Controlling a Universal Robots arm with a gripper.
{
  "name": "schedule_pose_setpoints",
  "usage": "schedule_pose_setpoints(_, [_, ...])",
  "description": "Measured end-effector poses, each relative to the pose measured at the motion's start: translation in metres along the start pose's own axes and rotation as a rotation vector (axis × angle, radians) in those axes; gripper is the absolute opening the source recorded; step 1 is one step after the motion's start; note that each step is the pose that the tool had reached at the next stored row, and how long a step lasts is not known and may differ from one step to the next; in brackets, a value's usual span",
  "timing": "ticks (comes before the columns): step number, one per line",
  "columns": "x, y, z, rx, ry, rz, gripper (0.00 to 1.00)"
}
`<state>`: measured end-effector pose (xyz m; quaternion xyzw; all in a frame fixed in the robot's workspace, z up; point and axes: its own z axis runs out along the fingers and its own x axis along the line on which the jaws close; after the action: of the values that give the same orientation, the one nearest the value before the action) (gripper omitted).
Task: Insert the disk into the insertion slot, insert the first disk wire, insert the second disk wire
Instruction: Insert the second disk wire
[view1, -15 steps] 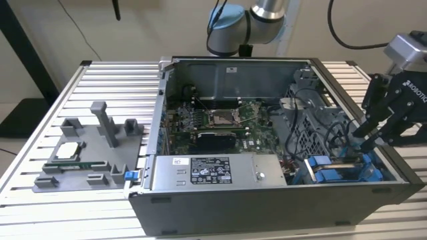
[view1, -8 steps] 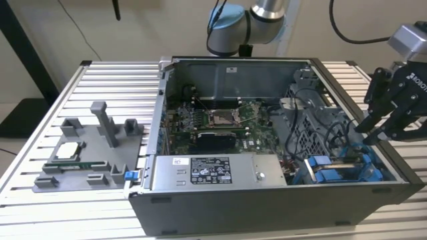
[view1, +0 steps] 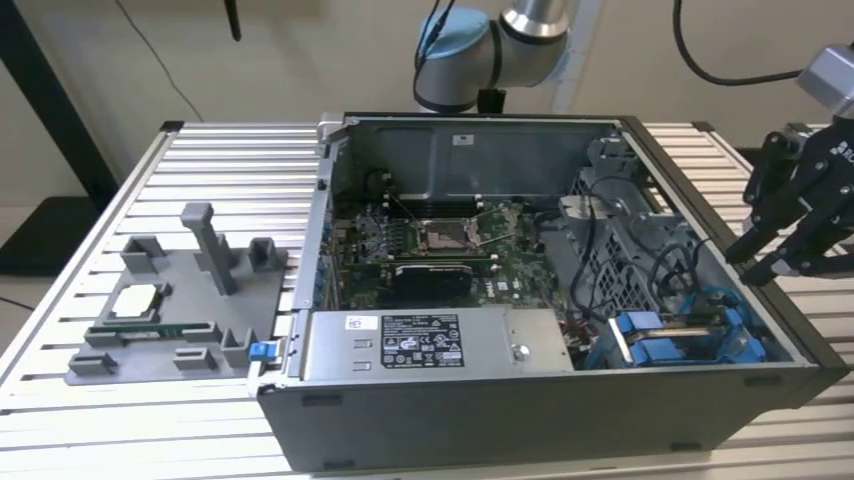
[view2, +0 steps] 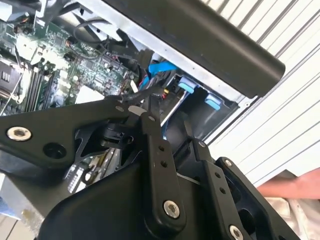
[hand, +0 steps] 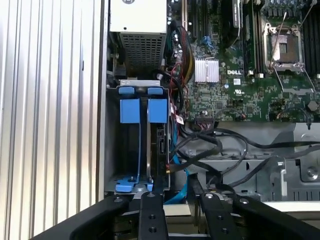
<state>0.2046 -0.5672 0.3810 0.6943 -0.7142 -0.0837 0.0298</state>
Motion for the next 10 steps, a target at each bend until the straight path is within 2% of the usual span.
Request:
schedule_pose_setpoints(3, [-0.0026, -0.0055, -0.0005, -0.0002, -0.0033, -0.001, 1.00])
schedule_pose_setpoints(10, [-0.0094, -0.0128, -0.0011, -0.0005, -0.0056, -0.005, 1.00])
